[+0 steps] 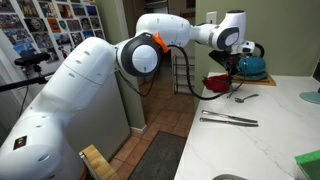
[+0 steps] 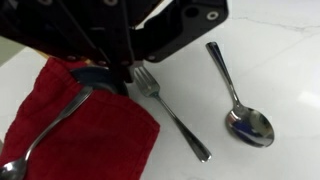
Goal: Move the folk next to the knife to the right
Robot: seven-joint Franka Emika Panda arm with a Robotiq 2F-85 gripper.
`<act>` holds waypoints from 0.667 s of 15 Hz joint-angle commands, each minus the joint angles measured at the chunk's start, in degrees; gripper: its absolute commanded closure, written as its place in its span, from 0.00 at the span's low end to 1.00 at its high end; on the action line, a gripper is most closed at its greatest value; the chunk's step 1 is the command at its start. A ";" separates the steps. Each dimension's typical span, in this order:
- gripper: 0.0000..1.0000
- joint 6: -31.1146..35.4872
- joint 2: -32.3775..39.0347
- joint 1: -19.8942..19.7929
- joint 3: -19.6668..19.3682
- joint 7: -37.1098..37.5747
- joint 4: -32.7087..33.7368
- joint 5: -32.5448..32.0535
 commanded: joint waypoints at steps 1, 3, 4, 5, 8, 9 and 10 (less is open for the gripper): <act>0.99 -0.21 -5.07 -1.70 1.93 -11.99 -7.50 0.34; 0.99 -0.21 -6.38 -1.81 1.70 -16.60 -9.61 -0.13; 0.99 -0.25 -6.94 -1.79 1.52 -18.47 -10.63 -0.27; 0.99 -0.11 -7.45 -1.74 1.35 -20.00 -11.60 -0.33; 0.99 0.02 -8.53 -1.36 0.84 -23.60 -14.22 -1.01; 0.99 0.40 -8.80 -1.19 0.74 -24.47 -15.06 -1.24; 0.99 0.57 -9.04 -1.06 0.62 -25.28 -15.78 -1.53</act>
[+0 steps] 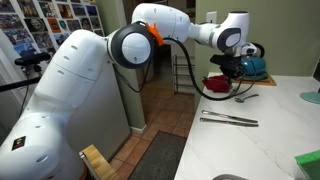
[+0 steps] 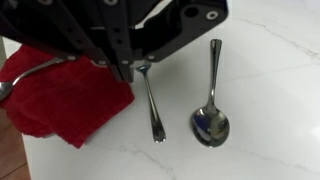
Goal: Move the folk next to the knife to the right
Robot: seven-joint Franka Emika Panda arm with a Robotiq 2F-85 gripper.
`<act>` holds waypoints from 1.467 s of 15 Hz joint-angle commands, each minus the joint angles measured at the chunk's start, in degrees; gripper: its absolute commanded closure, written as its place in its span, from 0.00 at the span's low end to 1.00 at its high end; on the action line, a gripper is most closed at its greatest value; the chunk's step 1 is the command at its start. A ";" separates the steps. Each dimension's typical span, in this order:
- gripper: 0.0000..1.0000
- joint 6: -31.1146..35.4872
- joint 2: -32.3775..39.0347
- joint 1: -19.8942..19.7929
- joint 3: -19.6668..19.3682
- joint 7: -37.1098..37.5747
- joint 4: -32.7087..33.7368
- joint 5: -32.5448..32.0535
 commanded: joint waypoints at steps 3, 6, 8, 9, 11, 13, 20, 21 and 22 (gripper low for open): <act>0.99 1.24 -3.09 0.65 -0.63 -4.51 -6.65 -2.61; 0.99 1.85 -2.64 0.88 -0.95 -4.29 -7.18 -4.00; 0.98 2.57 -2.35 1.08 -1.04 -3.91 -7.44 -4.91; 0.96 2.99 -2.16 1.16 -1.02 -3.74 -7.44 -5.19; 0.86 4.42 -1.67 1.41 -1.06 -3.51 -7.60 -5.91; 0.84 5.45 -1.15 1.57 -1.04 -3.41 -7.59 -6.48; 0.89 8.93 1.32 0.57 0.57 -3.88 -6.14 -7.88; 0.90 9.36 1.55 0.49 0.64 -4.02 -6.11 -8.10; 0.89 10.07 1.76 0.45 0.69 -4.18 -6.12 -8.37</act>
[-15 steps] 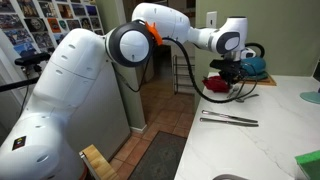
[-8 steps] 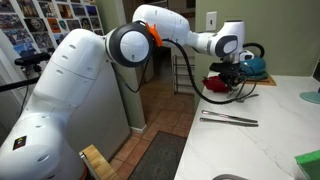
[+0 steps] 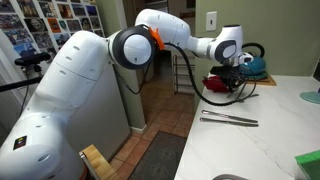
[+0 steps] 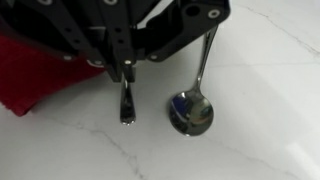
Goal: Move the folk next to the knife to the right
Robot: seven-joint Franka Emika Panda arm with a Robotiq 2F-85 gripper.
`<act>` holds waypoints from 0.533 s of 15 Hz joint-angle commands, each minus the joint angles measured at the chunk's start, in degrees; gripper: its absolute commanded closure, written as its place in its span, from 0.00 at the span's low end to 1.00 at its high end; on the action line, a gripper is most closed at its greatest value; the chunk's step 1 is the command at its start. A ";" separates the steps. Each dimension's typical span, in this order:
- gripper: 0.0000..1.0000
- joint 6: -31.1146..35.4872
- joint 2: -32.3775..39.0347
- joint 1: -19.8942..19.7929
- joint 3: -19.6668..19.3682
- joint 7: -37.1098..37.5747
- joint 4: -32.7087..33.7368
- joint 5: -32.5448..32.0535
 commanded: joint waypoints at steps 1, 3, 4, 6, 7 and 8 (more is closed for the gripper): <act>0.88 2.73 1.00 -0.72 0.83 -0.93 -0.15 -1.87; 0.89 4.04 1.43 -0.86 1.04 -1.27 -0.03 -2.07; 0.90 4.46 1.55 -0.93 1.18 -1.50 -0.02 -2.04; 0.83 5.01 1.63 -1.23 1.80 -2.27 -0.17 -1.56; 0.79 5.15 1.62 -1.26 1.97 -2.40 -0.19 -1.52; 0.72 5.22 1.64 -1.32 2.15 -2.58 -0.07 -1.49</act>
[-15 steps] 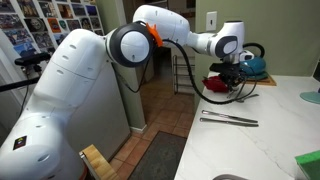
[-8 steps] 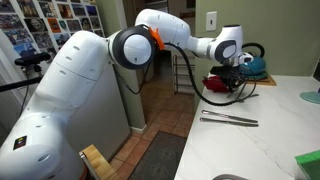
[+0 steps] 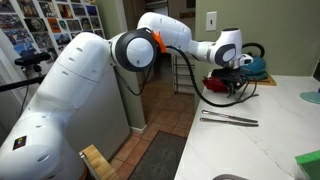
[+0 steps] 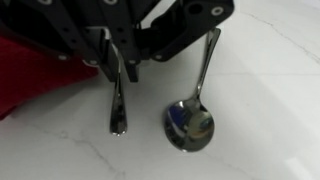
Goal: Move the folk next to the knife to the right
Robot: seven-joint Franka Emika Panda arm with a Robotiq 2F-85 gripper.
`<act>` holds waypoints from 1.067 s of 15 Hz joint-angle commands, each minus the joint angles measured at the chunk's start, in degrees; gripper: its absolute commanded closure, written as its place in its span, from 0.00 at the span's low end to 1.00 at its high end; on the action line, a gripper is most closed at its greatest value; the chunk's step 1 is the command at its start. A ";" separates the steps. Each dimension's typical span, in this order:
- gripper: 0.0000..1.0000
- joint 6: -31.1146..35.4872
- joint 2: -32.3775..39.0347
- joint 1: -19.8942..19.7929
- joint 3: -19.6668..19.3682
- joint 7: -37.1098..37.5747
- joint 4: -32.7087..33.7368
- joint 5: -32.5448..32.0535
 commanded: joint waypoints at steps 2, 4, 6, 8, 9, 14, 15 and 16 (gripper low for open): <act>0.68 1.16 0.19 -1.01 1.63 -1.63 -0.01 -0.59; 0.65 1.05 0.15 -0.99 1.81 -1.70 0.18 -0.55; 0.61 0.99 0.31 -1.01 1.95 -1.71 0.47 -0.50; 0.64 1.18 0.51 -1.04 2.05 -1.77 0.61 -0.47; 0.68 1.24 0.63 -1.16 2.21 -1.92 0.72 -0.29; 0.75 1.74 1.30 -1.33 2.41 -1.88 1.04 -0.20; 0.73 1.92 1.41 -1.40 2.46 -1.86 1.06 -0.16; 0.73 2.09 1.55 -1.46 2.48 -1.85 1.08 -0.14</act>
